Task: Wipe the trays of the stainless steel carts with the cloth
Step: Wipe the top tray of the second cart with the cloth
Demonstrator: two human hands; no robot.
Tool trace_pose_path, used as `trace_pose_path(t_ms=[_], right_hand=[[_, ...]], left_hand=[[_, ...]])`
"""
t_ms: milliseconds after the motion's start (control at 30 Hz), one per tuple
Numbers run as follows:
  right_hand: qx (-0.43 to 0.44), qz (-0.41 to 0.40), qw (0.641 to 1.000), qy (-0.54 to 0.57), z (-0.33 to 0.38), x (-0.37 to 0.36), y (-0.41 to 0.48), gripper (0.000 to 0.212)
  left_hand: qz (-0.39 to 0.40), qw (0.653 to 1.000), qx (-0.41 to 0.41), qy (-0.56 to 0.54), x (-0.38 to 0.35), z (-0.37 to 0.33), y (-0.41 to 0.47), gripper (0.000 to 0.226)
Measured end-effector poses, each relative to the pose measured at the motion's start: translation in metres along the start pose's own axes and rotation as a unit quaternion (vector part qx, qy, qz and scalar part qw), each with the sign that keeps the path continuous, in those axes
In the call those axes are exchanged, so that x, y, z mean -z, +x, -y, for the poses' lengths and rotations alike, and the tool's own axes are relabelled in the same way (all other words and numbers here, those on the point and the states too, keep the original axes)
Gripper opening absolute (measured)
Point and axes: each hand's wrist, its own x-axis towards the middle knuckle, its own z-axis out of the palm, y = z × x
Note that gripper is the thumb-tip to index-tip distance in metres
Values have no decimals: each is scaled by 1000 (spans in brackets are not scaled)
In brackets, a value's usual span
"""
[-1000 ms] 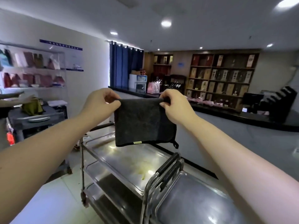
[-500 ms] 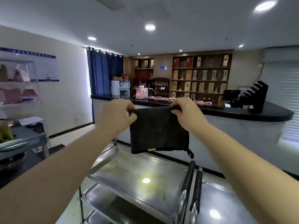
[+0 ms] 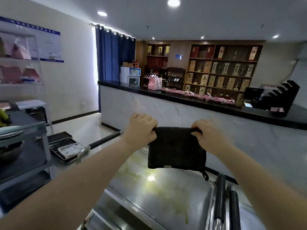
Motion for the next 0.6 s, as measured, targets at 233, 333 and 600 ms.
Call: trace_pose_path(t_ms=[233, 333, 600], right_hand=[[-21, -8, 996, 91, -28, -116, 45, 8], [-50, -21, 992, 113, -34, -168, 48, 7], [-69, 23, 997, 38, -30, -271, 16, 13]], left_hand=[[24, 999, 37, -18, -101, 56, 9, 6], [53, 997, 43, -30, -149, 73, -6, 8], [83, 979, 60, -176, -268, 98, -59, 9]])
